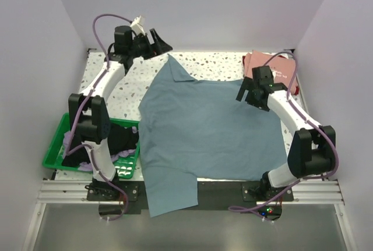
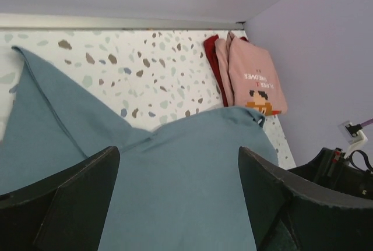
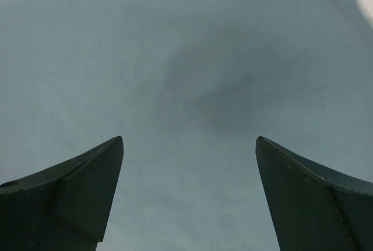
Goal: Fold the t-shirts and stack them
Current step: Flatten the tshirt out
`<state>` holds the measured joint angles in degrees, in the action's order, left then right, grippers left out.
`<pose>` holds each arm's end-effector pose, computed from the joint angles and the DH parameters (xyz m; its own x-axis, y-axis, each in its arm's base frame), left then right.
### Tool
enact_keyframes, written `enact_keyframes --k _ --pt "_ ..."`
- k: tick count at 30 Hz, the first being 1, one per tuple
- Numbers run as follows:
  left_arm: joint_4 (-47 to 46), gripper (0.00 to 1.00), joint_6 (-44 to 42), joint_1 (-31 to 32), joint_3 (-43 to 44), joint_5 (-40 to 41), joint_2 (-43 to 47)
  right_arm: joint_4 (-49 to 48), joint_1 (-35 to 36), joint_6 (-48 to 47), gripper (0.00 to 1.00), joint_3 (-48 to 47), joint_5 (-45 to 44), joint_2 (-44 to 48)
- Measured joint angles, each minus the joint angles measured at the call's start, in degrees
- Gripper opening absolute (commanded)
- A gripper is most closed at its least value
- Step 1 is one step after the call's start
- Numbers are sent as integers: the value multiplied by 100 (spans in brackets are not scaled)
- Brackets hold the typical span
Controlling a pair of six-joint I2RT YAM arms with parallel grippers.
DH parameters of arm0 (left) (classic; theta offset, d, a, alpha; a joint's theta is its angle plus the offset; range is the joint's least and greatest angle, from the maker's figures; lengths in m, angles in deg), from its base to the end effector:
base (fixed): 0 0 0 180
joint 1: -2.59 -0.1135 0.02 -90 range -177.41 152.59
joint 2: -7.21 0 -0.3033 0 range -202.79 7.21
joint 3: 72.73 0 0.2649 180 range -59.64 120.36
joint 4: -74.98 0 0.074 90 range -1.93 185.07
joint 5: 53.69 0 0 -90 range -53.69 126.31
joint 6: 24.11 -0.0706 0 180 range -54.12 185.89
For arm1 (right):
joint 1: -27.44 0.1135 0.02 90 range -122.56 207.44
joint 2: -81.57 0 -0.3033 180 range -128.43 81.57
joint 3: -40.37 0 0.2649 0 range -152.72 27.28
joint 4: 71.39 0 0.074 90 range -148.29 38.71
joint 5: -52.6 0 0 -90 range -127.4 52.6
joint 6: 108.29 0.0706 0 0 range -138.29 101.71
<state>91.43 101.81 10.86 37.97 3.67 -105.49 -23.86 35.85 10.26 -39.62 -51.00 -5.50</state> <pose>0.5174 -0.1137 0.3418 -0.6217 -0.4088 -0.6681 0.3244 0.6420 -0.6947 0.3486 0.0348 0.2675 -0.7120 0.3643 -0.6003 0.3789 0.9191 0.1084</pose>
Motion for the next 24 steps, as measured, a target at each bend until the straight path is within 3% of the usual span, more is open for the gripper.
enact_keyframes --k 4,9,24 --pt "363 88 -254 24 -702 -9 254 -214 153 286 99 660 525 72" --pt "1019 88 -343 42 -1355 -33 -37 -334 160 533 99 1126 863 70" --pt "1532 88 -608 37 -1471 -85 -800 -459 125 861 99 1185 804 -743"
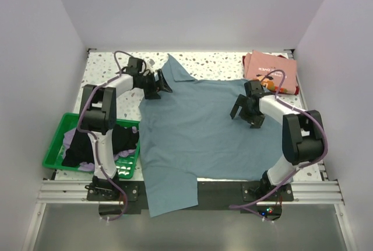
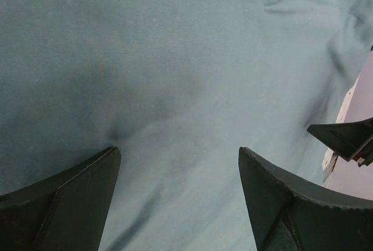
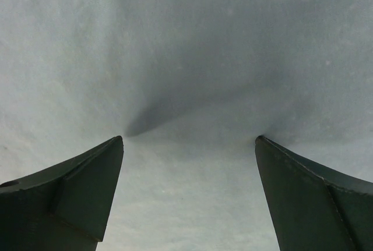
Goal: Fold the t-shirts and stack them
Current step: Flatten the tshirt out, then fold the tshirt
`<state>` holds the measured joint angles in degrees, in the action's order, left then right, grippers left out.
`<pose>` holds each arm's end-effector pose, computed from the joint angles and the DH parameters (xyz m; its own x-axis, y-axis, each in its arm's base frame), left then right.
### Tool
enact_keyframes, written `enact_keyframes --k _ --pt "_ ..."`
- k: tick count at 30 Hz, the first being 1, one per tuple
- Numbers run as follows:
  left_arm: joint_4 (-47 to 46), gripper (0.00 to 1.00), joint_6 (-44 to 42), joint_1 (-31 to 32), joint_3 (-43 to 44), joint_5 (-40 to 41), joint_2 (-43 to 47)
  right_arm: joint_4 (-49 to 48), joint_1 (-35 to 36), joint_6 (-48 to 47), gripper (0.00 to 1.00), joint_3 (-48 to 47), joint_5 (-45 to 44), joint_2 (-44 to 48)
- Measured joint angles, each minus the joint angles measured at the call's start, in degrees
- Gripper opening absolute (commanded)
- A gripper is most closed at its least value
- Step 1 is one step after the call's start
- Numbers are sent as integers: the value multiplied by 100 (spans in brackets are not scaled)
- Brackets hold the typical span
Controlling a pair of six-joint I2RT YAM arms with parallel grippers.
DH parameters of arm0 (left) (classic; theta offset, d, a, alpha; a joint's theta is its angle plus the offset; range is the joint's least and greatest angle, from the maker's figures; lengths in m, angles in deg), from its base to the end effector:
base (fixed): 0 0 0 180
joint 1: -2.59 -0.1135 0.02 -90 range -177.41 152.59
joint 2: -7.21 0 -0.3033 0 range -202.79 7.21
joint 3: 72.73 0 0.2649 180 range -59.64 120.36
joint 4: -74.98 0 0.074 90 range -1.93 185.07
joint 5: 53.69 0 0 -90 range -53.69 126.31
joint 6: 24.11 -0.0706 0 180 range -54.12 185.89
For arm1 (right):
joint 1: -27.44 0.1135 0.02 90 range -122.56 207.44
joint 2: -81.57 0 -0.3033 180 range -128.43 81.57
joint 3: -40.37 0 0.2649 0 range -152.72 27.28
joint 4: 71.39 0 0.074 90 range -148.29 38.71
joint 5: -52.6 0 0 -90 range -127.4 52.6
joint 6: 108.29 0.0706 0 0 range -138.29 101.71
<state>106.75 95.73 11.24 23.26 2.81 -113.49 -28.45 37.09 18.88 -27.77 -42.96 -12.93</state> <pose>0.4774 -0.1120 0.1528 -0.9273 -0.2786 -0.2501 -0.0399 0.7377 -0.6739 0.3286 0.0489 0.1633 -0.8153 0.4713 -0.3364 0.4511 0.8812 0.1413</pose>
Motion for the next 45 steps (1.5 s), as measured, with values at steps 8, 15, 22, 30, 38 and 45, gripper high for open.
enact_keyframes --k 8,15,22,30,38,45 --pt "-192 88 11 13 570 -153 -437 428 -192 44 99 -699 -153 -612" --pt "-413 88 55 39 1768 -382 -1294 815 -542 35 99 -1593 -153 -1287" --pt "-575 89 177 66 3036 -452 -2133 1231 -634 -83 99 -2765 -247 -2103" --pt "-1047 89 407 66 3565 -472 -2562 1513 -721 -232 98 -3707 -236 -2691" --pt "-1305 90 505 66 3560 -376 -2542 1493 -741 -387 97 -3759 83 -2618" --pt "-1281 90 437 68 2677 -227 -1493 1462 -514 -538 97 -3482 214 -1670"
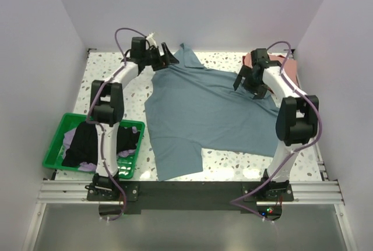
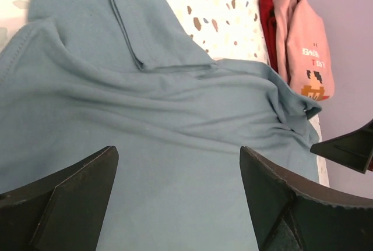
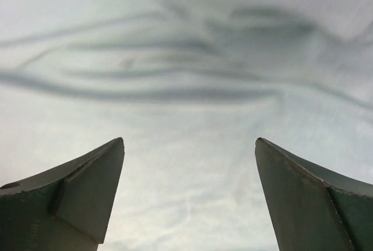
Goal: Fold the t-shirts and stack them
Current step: Fold the tshirt
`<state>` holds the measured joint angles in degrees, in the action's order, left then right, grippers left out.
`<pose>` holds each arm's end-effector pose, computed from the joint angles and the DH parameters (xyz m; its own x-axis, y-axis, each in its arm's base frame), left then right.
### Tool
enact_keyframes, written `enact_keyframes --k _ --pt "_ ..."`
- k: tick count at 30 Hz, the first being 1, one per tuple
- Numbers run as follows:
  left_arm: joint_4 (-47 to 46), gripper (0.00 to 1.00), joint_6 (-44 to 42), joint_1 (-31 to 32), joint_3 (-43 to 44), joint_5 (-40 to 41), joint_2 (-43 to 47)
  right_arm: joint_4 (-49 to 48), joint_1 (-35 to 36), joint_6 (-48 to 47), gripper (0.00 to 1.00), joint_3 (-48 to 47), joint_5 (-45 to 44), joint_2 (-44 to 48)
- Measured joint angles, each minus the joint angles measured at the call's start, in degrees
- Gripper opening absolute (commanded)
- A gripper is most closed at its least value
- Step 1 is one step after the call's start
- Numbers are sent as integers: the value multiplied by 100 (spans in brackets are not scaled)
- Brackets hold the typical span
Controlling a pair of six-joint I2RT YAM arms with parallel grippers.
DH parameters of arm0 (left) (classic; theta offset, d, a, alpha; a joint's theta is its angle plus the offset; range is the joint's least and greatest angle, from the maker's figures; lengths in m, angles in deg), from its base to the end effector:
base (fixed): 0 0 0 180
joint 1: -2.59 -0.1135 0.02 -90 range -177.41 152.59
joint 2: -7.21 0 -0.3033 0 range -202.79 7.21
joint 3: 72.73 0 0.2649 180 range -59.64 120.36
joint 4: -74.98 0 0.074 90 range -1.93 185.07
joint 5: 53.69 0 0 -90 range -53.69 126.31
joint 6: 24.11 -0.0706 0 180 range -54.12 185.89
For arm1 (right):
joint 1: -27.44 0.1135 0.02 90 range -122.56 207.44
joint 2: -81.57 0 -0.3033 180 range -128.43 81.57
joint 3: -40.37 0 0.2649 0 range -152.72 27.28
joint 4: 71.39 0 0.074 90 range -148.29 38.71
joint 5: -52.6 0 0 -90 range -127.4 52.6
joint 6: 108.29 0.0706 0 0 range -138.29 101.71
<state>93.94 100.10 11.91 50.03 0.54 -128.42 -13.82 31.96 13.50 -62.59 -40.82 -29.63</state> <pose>0.5919 -0.1390 0.1974 -0.7798 -0.3343 -0.5293 0.2213 0.6436 -0.7326 0.4500 0.0313 0.2265 -0.8015 0.4641 -0.3770 0.4329 0.8853 0.1696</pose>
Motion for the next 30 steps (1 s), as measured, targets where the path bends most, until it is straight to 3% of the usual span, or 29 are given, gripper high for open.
enact_keyframes --k 7,14,18,24,30 --pt "293 90 -542 37 -1646 302 1692 -144 614 15 97 944 0 981" --pt "599 90 -824 101 -2621 195 1740 -190 654 90 97 1523 7 979" --pt "708 90 -817 101 -2494 81 1261 -214 636 144 97 1360 0 791" --pt "975 90 -855 81 -1545 26 678 -387 636 354 97 1388 146 376" --pt "844 91 -890 48 -1403 -46 540 -553 634 409 97 1626 118 225"
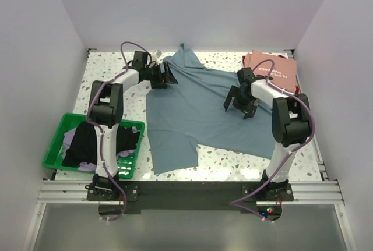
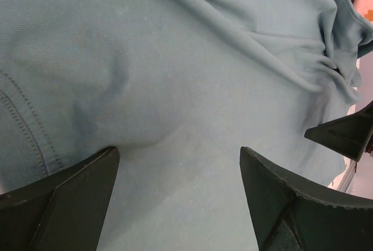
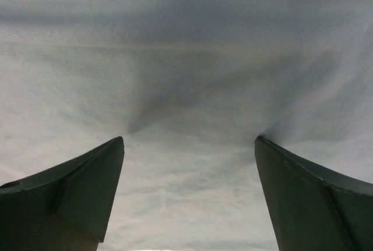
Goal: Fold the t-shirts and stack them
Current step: Fold the tshirt
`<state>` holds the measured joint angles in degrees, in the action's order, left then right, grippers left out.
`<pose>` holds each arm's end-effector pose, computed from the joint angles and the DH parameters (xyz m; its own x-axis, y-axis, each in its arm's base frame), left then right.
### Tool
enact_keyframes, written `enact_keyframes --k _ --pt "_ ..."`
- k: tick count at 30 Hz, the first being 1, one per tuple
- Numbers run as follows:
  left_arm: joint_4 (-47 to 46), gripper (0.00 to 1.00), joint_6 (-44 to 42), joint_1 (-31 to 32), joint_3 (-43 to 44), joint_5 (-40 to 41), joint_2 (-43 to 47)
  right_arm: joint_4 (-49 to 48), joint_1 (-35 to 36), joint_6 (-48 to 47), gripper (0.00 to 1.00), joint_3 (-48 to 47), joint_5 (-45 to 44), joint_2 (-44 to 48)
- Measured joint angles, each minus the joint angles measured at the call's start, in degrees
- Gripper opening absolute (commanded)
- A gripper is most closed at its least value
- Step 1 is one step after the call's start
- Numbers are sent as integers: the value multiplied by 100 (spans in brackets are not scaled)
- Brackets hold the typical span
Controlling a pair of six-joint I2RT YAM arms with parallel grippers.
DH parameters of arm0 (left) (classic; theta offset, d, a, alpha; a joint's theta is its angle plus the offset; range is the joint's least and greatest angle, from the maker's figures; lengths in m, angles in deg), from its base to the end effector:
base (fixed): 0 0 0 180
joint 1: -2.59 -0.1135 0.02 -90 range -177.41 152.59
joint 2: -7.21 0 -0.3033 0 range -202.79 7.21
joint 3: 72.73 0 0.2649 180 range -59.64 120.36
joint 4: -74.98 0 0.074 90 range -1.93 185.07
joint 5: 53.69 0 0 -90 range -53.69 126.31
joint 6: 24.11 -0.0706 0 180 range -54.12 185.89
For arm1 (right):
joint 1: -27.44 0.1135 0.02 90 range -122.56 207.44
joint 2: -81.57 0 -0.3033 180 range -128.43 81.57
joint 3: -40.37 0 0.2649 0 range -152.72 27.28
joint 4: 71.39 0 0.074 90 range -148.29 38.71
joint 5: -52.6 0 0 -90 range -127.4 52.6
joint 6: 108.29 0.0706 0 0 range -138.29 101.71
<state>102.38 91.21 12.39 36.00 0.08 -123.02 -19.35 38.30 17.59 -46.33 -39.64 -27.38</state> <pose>0.5333 -0.1345 0.1493 -0.8937 -0.1957 -0.4037 0.1526 0.7136 -0.6837 0.3961 0.0732 0.1609 -0.8703 0.4294 -0.2414 0.4100 0.9030 0.1282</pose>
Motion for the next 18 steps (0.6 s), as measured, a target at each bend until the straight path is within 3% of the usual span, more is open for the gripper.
enact_keyframes --k 18 --pt "-138 91 -44 4 1687 181 -1071 155 -341 -302 97 -1480 -92 -984"
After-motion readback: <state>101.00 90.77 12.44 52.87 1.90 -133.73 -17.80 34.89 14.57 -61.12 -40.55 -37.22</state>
